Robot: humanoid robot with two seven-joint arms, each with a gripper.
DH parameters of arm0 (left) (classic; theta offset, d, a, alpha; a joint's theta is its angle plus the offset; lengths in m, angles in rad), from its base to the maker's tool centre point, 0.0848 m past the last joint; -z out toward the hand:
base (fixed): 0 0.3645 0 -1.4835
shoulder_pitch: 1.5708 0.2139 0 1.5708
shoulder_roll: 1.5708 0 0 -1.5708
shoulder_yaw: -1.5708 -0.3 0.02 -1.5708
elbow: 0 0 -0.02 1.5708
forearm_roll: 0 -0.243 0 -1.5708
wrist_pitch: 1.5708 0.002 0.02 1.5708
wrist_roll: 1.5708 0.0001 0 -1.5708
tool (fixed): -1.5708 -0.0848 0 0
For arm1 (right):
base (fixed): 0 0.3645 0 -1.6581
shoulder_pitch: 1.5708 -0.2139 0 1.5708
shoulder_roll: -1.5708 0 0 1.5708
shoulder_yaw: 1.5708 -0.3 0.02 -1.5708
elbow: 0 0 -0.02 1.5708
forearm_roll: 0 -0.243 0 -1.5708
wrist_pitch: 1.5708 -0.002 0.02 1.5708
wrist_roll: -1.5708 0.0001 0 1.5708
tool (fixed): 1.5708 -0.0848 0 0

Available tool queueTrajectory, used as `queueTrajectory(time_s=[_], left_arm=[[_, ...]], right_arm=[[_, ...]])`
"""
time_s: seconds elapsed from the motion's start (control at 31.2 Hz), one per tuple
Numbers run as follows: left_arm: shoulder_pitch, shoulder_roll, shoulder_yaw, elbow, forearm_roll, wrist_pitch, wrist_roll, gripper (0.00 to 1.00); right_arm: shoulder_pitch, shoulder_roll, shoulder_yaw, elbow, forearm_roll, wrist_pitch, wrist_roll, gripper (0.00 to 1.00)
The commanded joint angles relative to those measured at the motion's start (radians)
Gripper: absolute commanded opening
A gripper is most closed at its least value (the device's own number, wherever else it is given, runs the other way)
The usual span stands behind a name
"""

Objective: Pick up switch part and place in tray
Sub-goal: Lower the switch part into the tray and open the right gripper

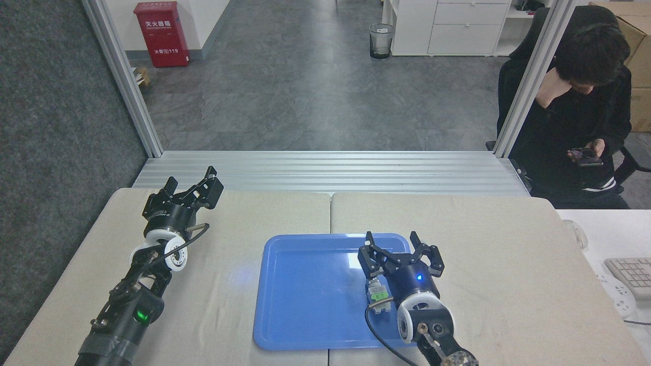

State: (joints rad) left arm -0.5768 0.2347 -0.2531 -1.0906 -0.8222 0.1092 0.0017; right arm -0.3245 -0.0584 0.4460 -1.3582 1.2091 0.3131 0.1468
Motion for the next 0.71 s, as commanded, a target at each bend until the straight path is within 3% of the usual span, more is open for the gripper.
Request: queueTrajectory(time_s=[0.0,0.1,0.16,0.48,0.67], left_arm=[[0.000,0.000,0.000,0.000,0.000,0.000,0.000,1.00],[0.000,0.000,0.000,0.000,0.000,0.000,0.000,1.00],[0.000,0.000,0.000,0.000,0.000,0.000,0.000,1.00],[0.000,0.000,0.000,0.000,0.000,0.000,0.000,1.00],[0.000,0.000,0.000,0.000,0.000,-0.002,0.000,1.00]], right_arm=[[-0.280,-0.119,-0.155,0.261,-0.003,-0.061,-0.026,0.99],[-0.344,-0.162,-0.155,0.362,-0.002,-0.103,-0.065,0.99],[-0.346,-0.181,-0.156,0.379,-0.003,-0.132,-0.093,0.99],[-0.242,-0.264,-0.156,0.344,-0.008,-0.190,-0.168,0.99],[-0.151,-0.331,-0.156,0.260,-0.008,-0.189,-0.314,0.99]])
